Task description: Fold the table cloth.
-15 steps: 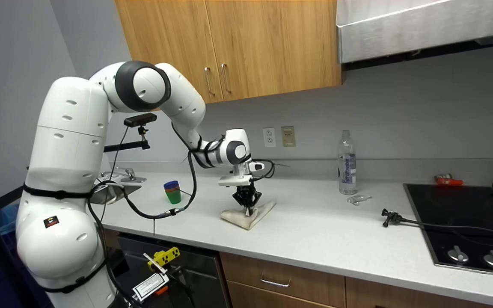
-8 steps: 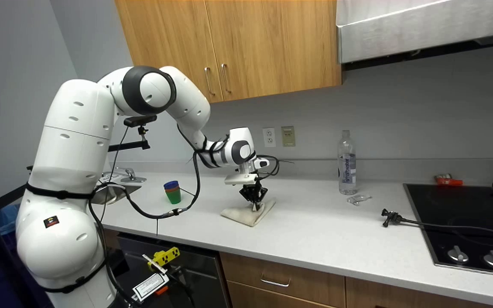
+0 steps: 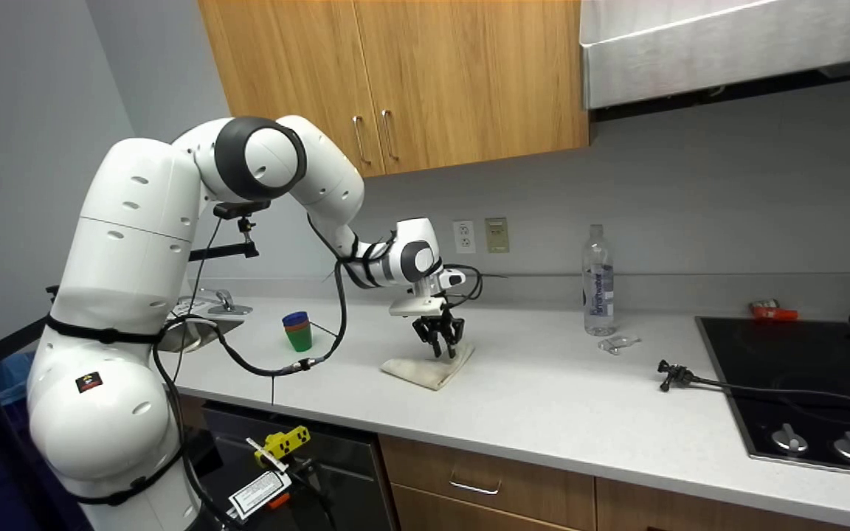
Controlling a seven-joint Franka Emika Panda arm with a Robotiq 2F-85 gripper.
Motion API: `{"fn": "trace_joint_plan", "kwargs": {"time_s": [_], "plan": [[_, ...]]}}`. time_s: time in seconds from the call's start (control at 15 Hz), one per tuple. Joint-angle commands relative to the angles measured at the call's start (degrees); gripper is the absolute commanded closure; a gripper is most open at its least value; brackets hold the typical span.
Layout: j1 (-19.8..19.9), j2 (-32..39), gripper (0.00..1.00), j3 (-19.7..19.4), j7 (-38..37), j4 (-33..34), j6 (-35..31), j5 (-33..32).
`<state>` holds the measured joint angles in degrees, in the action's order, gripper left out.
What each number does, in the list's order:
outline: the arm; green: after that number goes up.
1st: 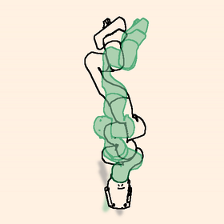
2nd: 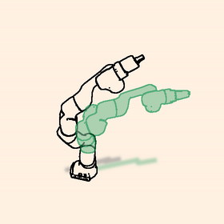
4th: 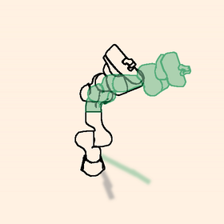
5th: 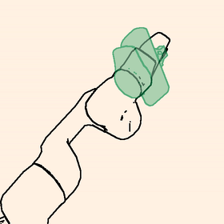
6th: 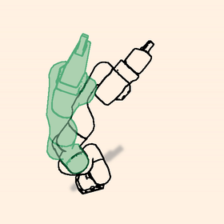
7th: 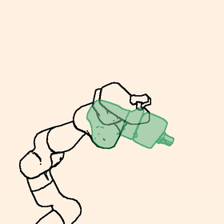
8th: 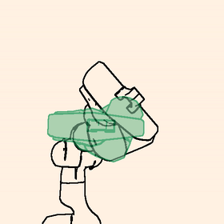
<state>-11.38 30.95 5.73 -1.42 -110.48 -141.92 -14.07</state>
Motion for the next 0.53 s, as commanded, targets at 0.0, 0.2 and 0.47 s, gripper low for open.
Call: {"fn": "trace_joint_plan", "kwargs": {"time_s": [0.0,0.2,0.47], "plan": [[-0.60,0.68,0.26,-0.45,-0.42,1.04,-1.38,0.94],[-0.33,-0.03,0.04,-0.15,-0.10,0.40,-2.15,1.52],[0.11,-2.96,0.00,1.34,2.07,-1.44,2.08,3.18]]}}
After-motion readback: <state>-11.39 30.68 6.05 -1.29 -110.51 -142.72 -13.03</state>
